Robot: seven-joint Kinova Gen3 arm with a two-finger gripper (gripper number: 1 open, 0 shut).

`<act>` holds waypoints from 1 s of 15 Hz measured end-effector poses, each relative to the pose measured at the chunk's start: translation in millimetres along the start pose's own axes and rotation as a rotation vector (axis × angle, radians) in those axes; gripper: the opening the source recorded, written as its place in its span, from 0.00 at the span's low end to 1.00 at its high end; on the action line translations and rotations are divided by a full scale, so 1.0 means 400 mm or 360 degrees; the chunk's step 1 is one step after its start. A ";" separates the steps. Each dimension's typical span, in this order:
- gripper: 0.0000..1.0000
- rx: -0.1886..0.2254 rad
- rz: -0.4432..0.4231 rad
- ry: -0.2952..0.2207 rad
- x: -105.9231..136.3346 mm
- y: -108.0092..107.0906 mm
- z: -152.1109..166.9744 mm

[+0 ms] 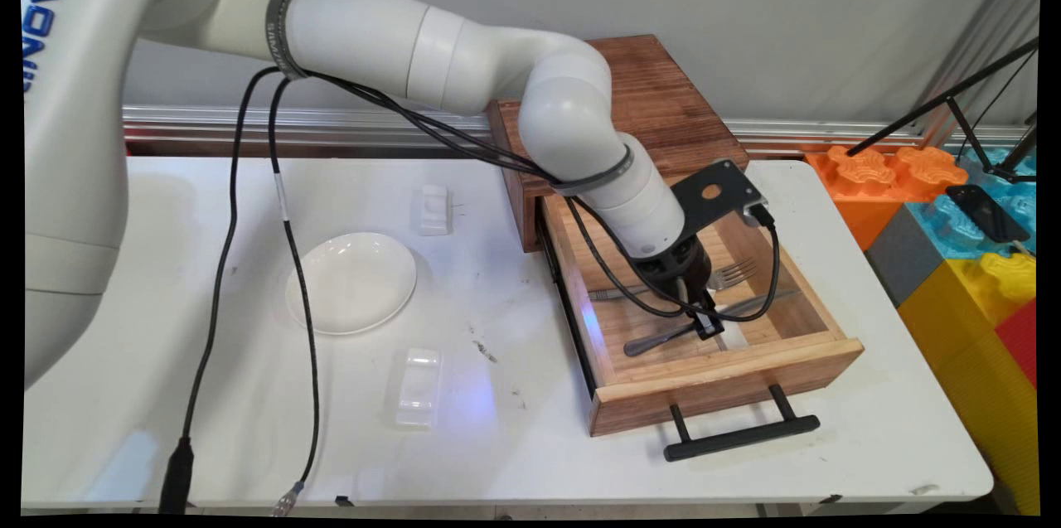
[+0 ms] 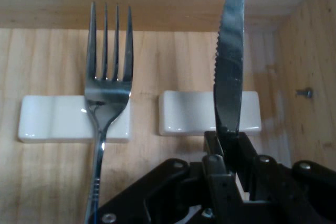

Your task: Place the picked object into the drawer

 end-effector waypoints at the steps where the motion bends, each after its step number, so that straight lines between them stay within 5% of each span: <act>1: 0.00 -0.0003 -0.0002 0.0000 -0.002 -0.001 0.007; 8: 0.00 -0.0008 0.0032 -0.0007 -0.010 -0.012 0.026; 9: 1.00 -0.0010 0.0046 -0.0006 -0.010 -0.014 0.025; 15: 1.00 -0.0015 0.0094 -0.0005 -0.014 -0.026 0.012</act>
